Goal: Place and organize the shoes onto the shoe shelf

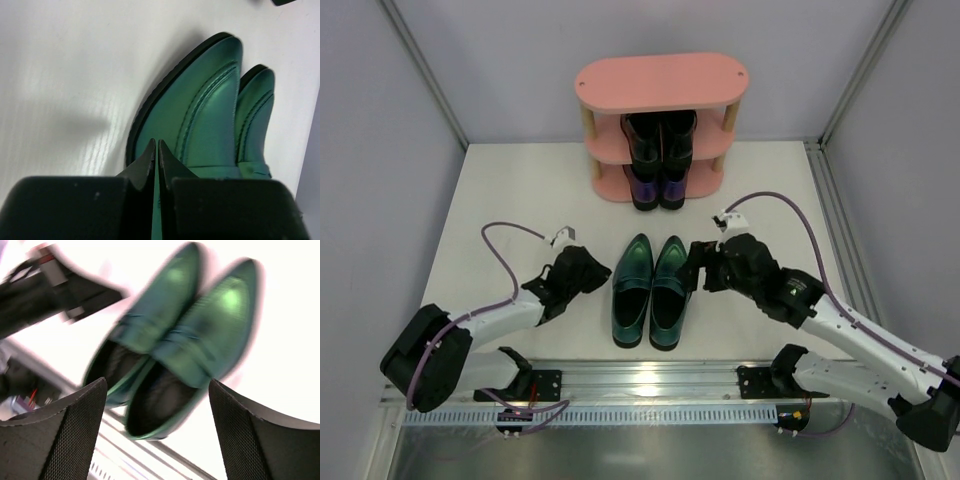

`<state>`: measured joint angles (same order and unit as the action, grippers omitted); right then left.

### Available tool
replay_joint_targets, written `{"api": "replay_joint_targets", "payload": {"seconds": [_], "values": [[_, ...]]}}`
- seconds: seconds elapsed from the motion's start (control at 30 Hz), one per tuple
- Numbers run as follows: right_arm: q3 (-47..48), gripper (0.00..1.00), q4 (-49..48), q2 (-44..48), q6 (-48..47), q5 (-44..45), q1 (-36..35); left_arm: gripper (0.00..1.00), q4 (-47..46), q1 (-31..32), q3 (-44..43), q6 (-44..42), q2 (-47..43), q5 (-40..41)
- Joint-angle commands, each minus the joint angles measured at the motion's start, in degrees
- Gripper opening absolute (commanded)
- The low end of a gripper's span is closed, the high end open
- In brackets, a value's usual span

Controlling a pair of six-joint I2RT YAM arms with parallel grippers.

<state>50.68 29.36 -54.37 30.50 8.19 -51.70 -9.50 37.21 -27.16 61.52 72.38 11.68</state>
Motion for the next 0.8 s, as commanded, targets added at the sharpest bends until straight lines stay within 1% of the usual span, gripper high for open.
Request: {"api": "replay_joint_targets", "payload": {"seconds": [0.0, 0.07, 0.2, 0.3, 0.33, 0.37, 0.4, 0.43, 0.47, 0.57, 0.67, 0.77], "values": [[-10.0, 0.82, -0.8, 3.6, 6.1, -1.1, 7.2, 0.0, 1.9, -0.2, 3.2, 0.2, -2.7, -1.8], [-14.9, 0.78, -3.6, 5.1, 7.3, -2.6, 8.8, 0.0, 1.9, -0.3, 4.7, 0.4, -4.1, -2.7], [-18.5, 0.75, -6.0, 8.7, 9.4, -4.5, 9.8, 0.0, -0.6, -0.4, 7.7, 0.8, -6.5, -7.9], [-21.3, 0.74, -7.6, 10.9, 11.8, -5.2, 10.4, 0.0, -2.6, -0.8, 8.7, 0.8, -7.6, -15.2], [-22.2, 0.74, -8.9, 12.0, 12.5, -6.2, 11.0, 0.0, -4.8, -1.2, 9.1, 1.1, -7.5, -19.1], [-24.1, 0.74, -9.7, 12.4, 13.3, -6.8, 11.4, 0.0, -5.8, -1.7, 9.3, 1.4, -7.4, -21.2], [-25.3, 0.73, -10.6, 13.0, 15.2, -7.3, 11.7, 0.0, -6.9, -2.0, 9.8, 2.3, -7.0, -22.8], [-26.8, 0.73, -13.9, 13.9, 16.4, -9.6, 12.2, 0.0, -9.4, -2.2, 10.5, 2.8, -6.6, -24.1], [-29.4, 0.73, -15.5, 14.4, 17.3, -10.2, 12.4, 0.0, -10.7, -2.9, 11.2, 3.4, -6.3, -27.1], [-33.6, 0.73, -21.6, 14.2, 21.1, -13.4, 13.2, 0.0, -16.2, -4.9, 13.7, 6.1, -4.4, -32.0], [-35.9, 0.73, -26.4, 11.8, 23.7, -16.3, 13.4, 0.0, -21.9, -6.4, 16.2, 8.4, -1.9, -34.7], [-37.5, 0.73, -29.0, 11.0, 25.5, -17.2, 13.5, 0.0, -24.3, -6.6, 17.0, 9.4, 0.1, -35.5]]}}
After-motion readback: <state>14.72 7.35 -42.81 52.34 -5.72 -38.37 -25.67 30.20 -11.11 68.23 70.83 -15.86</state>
